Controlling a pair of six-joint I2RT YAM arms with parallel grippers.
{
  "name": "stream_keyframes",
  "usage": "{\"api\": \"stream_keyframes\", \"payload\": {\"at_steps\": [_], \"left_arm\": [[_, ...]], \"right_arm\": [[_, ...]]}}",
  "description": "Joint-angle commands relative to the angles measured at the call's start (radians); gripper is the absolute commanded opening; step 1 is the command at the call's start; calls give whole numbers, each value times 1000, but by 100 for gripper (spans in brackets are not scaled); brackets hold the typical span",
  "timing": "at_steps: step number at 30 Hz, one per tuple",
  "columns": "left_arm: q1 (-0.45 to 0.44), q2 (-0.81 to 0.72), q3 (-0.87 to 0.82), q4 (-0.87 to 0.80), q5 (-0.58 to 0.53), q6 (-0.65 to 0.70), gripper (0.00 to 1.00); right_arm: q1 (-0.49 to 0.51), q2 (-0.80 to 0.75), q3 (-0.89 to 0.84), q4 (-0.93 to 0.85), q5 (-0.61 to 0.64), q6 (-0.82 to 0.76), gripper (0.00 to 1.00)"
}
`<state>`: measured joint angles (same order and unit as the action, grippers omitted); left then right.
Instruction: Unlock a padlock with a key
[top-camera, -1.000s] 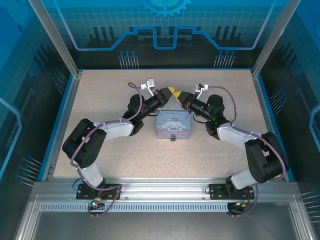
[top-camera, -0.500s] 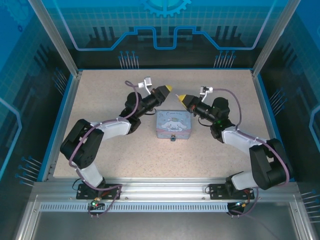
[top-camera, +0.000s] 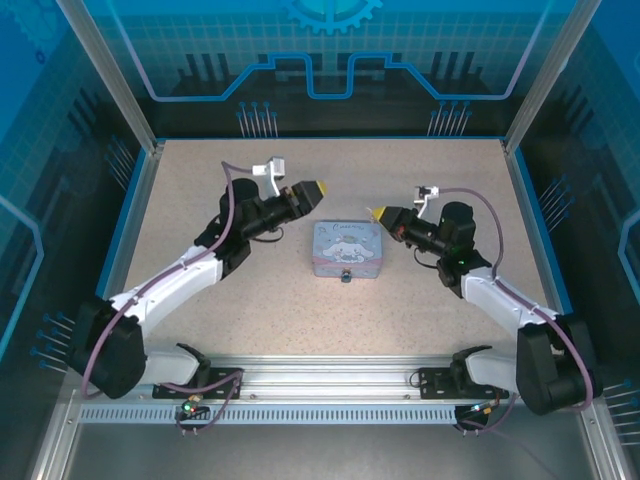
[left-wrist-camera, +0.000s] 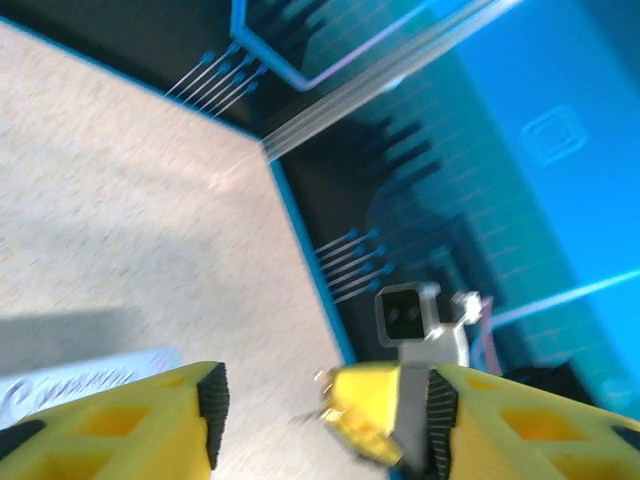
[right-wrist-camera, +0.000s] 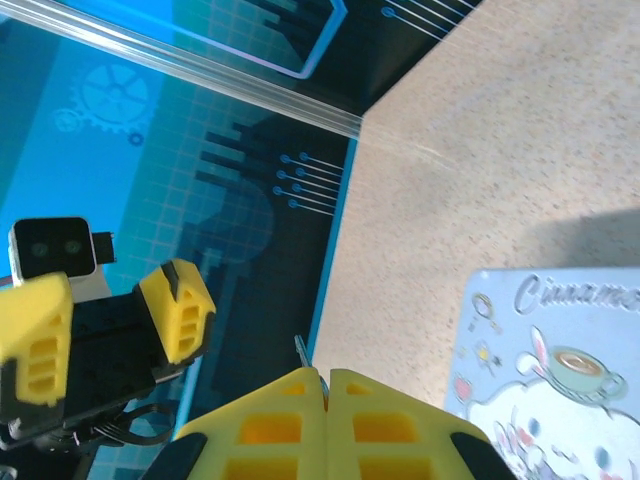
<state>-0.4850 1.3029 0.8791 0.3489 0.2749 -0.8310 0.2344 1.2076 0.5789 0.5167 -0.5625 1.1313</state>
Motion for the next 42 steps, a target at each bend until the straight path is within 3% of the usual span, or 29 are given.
{"api": "stream_keyframes", "payload": {"at_steps": [1, 5, 9, 17, 28, 35, 42], "left_arm": [[-54, -56, -88, -166, -9, 119, 61], [-144, -85, -206, -130, -54, 157, 62], [-226, -76, -349, 22, -101, 147, 64], [-342, 35, -440, 214, -193, 152, 71], [-374, 297, -468, 537, -265, 82, 90], [-374, 350, -430, 505, -304, 143, 92], [-378, 356, -339, 346, -323, 279, 92]], "right_arm": [[-17, -33, -40, -101, -28, -75, 0], [-12, -30, -102, -67, -6, -62, 0], [19, -22, -148, -35, 30, -50, 0], [119, 22, -180, -6, 97, -55, 0], [154, 84, -246, 77, 195, -51, 0], [151, 201, -203, 126, 209, -65, 0], [132, 311, -139, 177, 186, -34, 0]]}}
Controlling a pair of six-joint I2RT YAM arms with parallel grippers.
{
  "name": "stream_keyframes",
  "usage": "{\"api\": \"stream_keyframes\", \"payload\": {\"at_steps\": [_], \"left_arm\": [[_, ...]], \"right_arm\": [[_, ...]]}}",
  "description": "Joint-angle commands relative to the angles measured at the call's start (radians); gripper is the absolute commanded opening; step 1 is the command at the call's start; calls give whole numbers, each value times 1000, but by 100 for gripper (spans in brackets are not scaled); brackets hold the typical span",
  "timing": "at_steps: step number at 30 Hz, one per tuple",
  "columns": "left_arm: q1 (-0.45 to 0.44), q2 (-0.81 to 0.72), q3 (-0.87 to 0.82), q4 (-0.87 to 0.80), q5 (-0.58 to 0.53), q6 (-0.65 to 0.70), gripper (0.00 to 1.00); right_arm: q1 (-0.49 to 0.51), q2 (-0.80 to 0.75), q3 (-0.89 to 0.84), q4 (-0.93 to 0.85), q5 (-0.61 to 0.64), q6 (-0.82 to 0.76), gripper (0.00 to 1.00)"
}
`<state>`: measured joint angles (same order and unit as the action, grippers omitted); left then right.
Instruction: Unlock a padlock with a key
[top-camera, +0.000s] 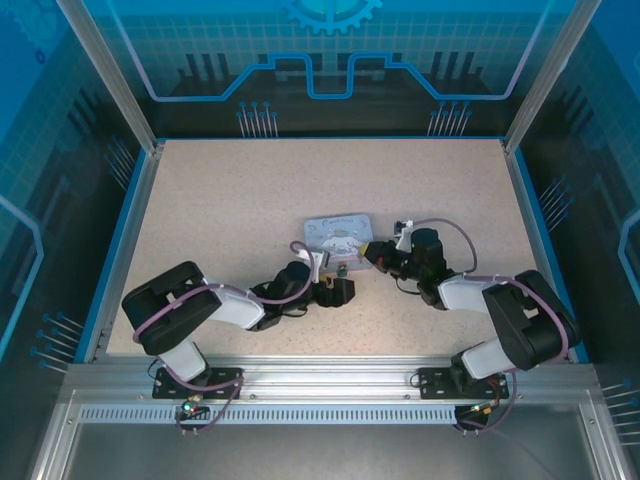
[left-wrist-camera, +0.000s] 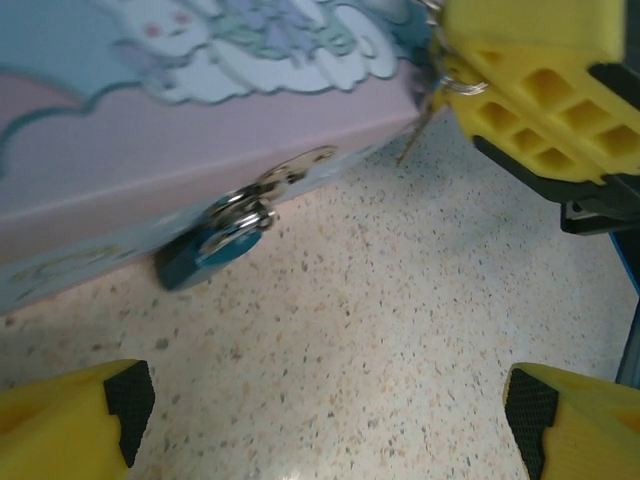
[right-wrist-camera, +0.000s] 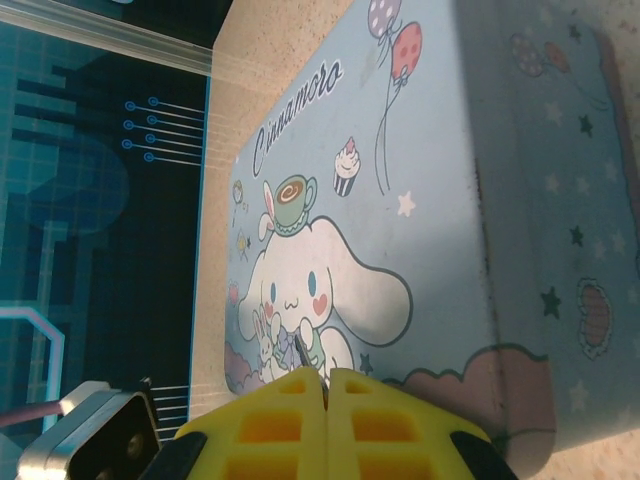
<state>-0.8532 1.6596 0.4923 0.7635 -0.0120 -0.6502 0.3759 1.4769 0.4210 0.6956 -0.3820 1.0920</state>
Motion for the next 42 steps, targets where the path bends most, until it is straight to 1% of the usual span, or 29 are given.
{"api": "stream_keyframes", "payload": {"at_steps": [1, 7, 14, 18, 24, 31, 34, 38, 42], "left_arm": [[-10, -2, 53, -87, -54, 115, 92], [-14, -18, 66, -172, -192, 193, 92], [-38, 16, 77, -177, -273, 247, 93], [-45, 73, 105, -147, -284, 265, 94], [-46, 173, 185, -100, -266, 270, 94], [-44, 231, 286, -74, -187, 260, 97], [-35, 231, 283, -31, -151, 224, 98], [7, 233, 253, 63, -72, 134, 98], [47, 243, 227, 146, -23, 54, 98]], "right_arm": [[-9, 48, 21, 5, 5, 11, 0], [-9, 54, 30, 20, 6, 33, 0], [-8, 39, 39, -11, 12, 31, 0], [-9, 30, 40, -32, 15, 30, 0], [-9, 9, 50, -88, 15, 20, 0], [-10, 1, 81, -156, 17, -5, 0], [-11, 5, 85, -165, 18, -9, 0], [-12, 22, 91, -168, 16, -11, 0], [-12, 35, 93, -160, 12, -8, 0]]}}
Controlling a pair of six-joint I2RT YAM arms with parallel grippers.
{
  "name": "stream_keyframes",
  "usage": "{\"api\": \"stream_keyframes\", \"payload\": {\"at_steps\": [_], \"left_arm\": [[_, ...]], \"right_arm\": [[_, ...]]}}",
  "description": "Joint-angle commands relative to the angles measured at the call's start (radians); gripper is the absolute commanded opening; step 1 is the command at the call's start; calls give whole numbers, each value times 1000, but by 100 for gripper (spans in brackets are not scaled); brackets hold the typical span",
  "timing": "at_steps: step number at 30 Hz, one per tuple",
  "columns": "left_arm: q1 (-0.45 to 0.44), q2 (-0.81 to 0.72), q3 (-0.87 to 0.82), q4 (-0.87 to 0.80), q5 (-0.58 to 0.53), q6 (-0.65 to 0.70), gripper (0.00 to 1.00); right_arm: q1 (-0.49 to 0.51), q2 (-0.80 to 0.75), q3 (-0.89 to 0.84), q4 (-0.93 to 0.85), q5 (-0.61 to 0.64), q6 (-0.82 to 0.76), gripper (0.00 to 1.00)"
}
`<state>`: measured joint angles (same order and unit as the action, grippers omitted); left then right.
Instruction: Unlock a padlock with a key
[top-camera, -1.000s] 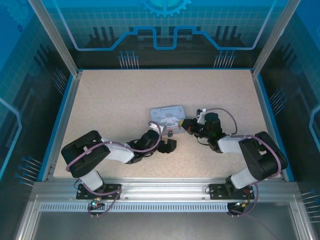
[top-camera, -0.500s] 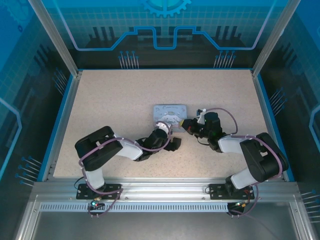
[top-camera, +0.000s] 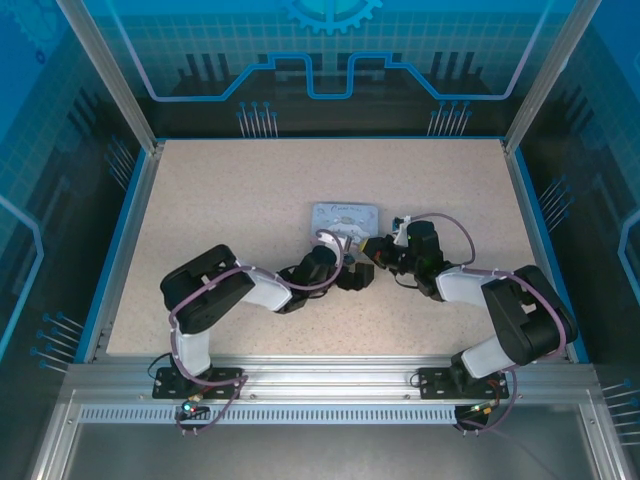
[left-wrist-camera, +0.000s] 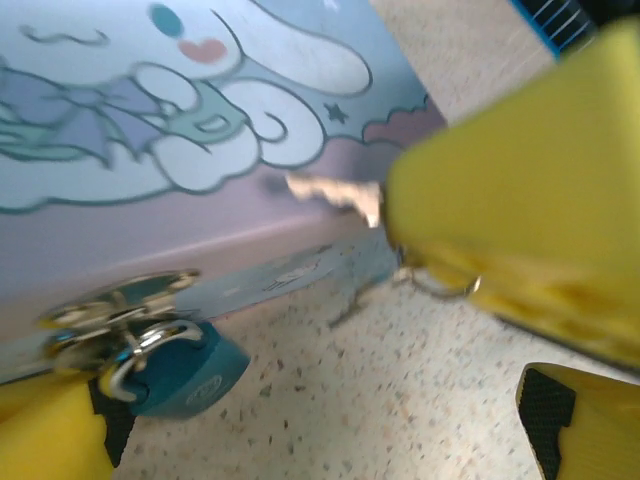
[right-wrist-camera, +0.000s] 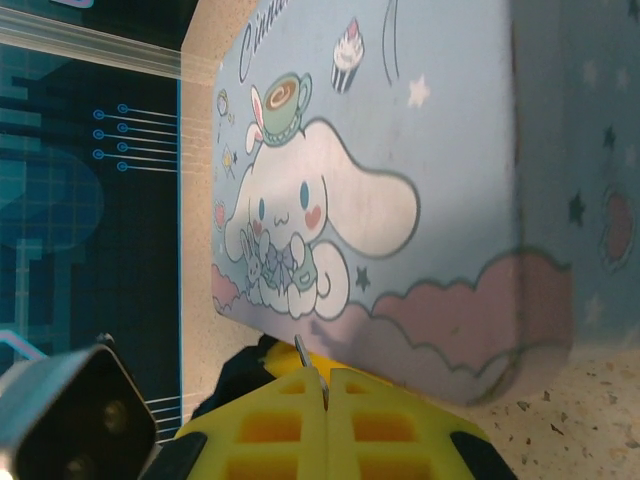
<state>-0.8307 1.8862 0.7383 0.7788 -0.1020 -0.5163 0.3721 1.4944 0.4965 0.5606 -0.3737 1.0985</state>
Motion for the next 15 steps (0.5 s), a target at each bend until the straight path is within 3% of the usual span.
{"api": "stream_keyframes", "payload": {"at_steps": [1, 15], "left_arm": [[31, 19, -19, 136, 75, -92, 98], [38, 116, -23, 267, 98, -203, 97]], "right_arm": [[-8, 21, 20, -23, 4, -13, 0], [-9, 35, 32, -26, 1, -13, 0]]}}
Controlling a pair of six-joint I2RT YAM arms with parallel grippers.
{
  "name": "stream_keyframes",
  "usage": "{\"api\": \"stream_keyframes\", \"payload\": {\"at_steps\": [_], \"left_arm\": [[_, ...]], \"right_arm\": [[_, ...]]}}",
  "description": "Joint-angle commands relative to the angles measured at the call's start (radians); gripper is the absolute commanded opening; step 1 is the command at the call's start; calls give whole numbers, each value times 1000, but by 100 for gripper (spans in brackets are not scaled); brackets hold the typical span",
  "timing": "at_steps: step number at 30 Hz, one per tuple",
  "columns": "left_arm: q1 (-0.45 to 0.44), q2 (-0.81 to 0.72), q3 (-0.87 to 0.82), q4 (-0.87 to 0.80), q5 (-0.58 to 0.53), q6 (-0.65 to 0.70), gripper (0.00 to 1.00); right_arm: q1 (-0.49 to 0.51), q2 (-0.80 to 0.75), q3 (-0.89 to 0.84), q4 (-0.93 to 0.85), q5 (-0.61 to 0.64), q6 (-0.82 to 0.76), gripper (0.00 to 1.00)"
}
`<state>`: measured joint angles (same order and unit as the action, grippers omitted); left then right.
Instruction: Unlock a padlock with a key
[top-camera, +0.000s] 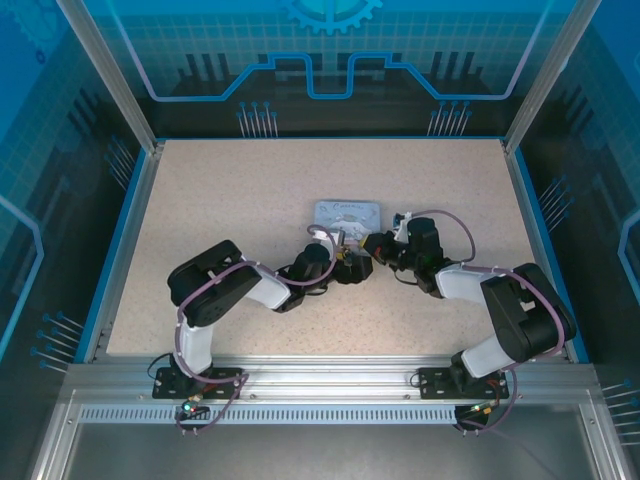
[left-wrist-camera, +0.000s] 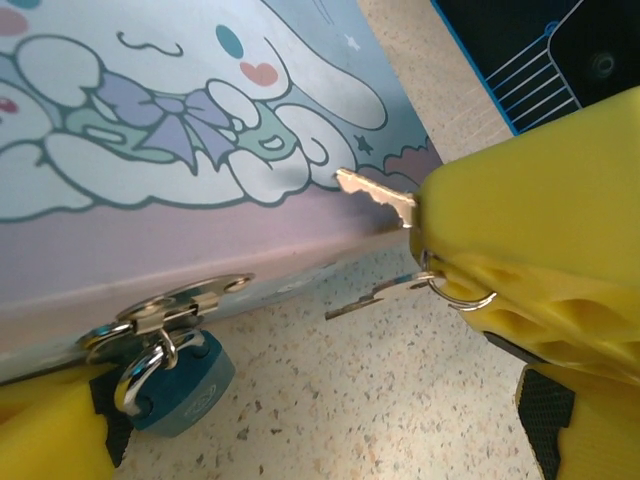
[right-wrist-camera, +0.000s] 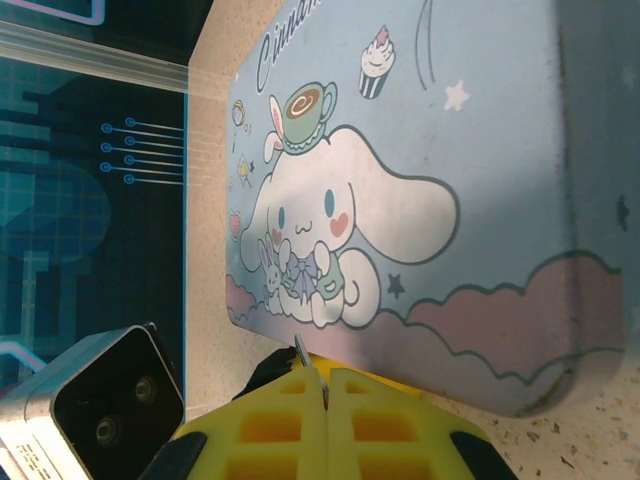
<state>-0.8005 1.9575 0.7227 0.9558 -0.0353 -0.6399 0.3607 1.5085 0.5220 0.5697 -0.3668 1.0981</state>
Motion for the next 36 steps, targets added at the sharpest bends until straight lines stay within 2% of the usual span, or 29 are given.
{"api": "stream_keyframes", "payload": {"at_steps": [1, 5, 10, 12, 24, 36], "left_arm": [[8, 55, -9, 104, 28, -91, 96], [6, 102, -21, 197, 14, -147, 87], [7, 147, -57, 306, -15, -196, 62], [7, 157, -66, 331, -21, -206, 57], [8, 170, -77, 329, -43, -217, 50], [7, 113, 6, 10, -51, -152, 46]], "right_arm": [[2, 22, 7, -36, -4, -12, 0], [3, 21, 7, -39, -3, -10, 0], [-1, 14, 15, -53, 7, -9, 0], [-7, 9, 25, -67, 8, -12, 0], [-76, -41, 100, -167, 14, -23, 0], [-99, 10, 104, -175, 22, -29, 0]]}}
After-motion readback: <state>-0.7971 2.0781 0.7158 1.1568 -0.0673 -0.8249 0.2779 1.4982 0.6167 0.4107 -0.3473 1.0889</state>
